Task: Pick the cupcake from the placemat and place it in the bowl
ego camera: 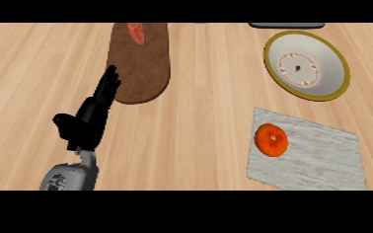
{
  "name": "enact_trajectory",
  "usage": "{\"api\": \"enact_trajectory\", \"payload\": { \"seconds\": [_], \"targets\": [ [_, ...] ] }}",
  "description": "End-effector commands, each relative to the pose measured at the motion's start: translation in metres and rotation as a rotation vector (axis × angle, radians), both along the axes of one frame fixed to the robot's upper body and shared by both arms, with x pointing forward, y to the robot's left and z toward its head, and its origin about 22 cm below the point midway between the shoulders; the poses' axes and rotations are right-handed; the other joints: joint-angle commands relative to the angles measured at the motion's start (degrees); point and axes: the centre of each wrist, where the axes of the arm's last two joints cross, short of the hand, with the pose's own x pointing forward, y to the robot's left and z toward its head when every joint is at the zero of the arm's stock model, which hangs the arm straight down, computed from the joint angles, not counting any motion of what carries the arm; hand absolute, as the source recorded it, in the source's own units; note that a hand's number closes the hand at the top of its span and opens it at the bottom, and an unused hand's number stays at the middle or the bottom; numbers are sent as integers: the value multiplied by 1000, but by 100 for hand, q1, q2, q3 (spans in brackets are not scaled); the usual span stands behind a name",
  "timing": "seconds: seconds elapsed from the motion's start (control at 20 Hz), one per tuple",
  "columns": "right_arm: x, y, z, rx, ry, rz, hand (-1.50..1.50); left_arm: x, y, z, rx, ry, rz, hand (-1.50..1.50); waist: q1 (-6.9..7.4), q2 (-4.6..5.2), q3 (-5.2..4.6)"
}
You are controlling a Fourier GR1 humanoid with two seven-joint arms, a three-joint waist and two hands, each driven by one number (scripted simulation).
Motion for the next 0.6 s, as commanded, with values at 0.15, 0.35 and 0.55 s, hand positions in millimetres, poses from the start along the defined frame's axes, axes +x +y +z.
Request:
{"api": "enact_trajectory", "payload": {
  "seconds": [0.15, 0.35, 0.55],
  "targets": [
    [39, 1, 8, -158, -46, -143, 150, -8, 9, -9, 1, -10, 7, 0, 44, 15, 6],
    [74, 4, 11, -298, -87, -240, 150, 4, -10, -10, 15, -10, -10, 0, 140, 61, 5],
    [102, -6, -34, -372, -114, -251, 150, 10, -3, -11, 0, -13, -1, 0, 94, 56, 10]
  ]
}}
